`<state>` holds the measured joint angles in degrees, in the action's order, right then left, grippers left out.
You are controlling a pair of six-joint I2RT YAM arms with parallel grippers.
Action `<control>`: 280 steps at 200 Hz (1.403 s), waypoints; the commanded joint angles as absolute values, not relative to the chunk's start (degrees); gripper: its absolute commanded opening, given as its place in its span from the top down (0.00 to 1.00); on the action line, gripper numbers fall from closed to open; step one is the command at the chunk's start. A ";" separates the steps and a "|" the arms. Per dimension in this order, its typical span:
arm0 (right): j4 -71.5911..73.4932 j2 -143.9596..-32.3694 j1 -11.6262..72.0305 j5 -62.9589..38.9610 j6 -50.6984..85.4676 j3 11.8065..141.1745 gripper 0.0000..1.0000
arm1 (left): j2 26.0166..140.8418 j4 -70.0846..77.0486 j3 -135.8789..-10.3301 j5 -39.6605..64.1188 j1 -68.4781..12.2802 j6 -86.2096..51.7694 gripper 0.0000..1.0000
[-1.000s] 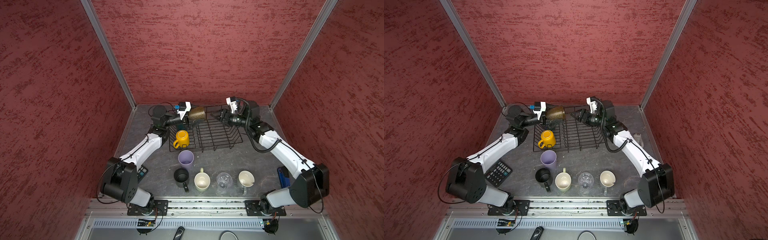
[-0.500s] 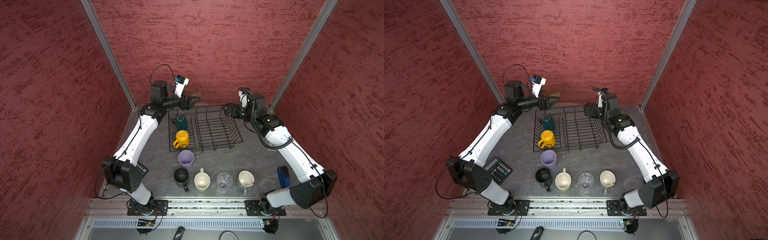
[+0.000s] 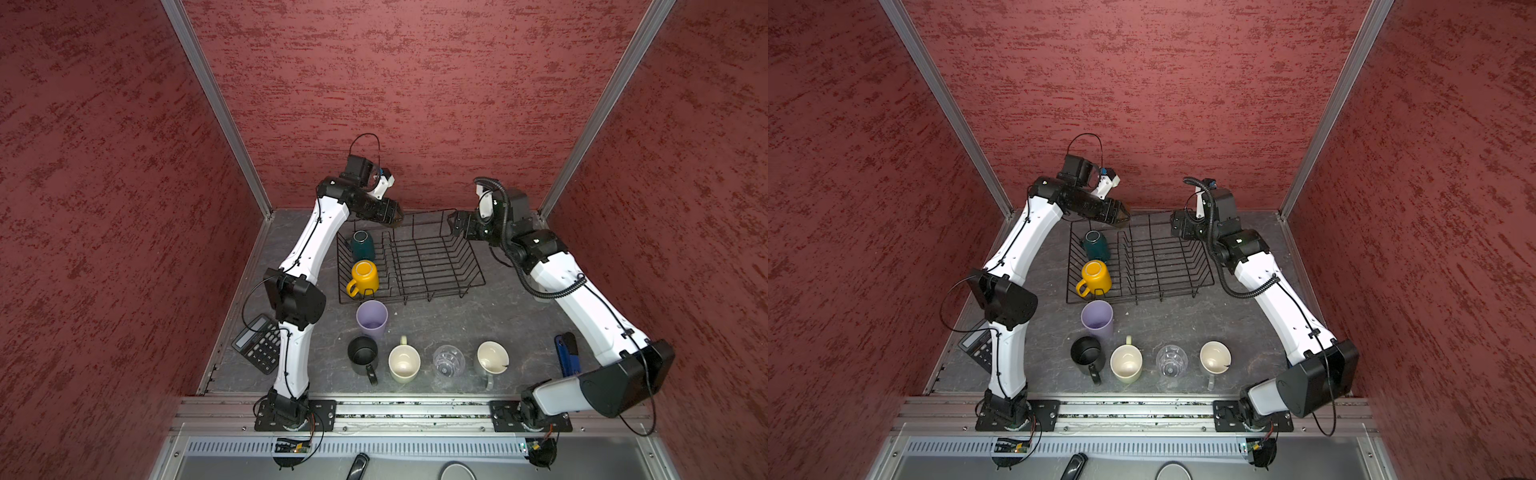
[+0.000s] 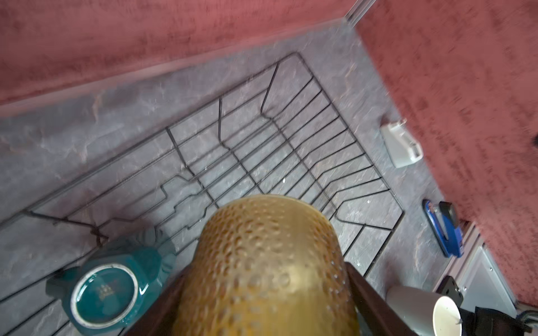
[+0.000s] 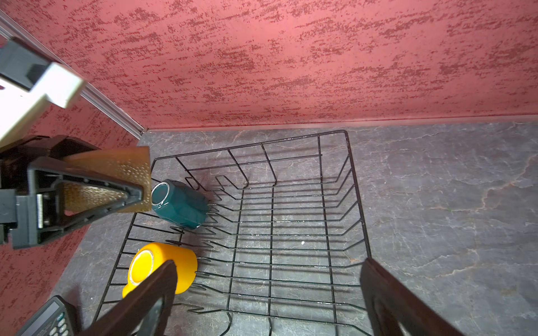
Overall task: Load cups into a dish rack
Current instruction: Place the cup upside down at the dish rack.
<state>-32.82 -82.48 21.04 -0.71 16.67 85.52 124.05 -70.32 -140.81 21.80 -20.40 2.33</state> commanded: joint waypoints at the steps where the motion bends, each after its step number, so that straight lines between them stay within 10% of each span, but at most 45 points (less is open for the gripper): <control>1: -32.76 -80.33 20.77 -0.41 16.17 83.31 0.01 | 126.45 -78.51 -145.90 16.24 -21.45 2.11 0.91; 280: -27.77 -74.52 20.61 -6.90 22.04 70.05 0.01 | 140.07 -78.09 -146.41 1.93 -26.19 -0.78 0.76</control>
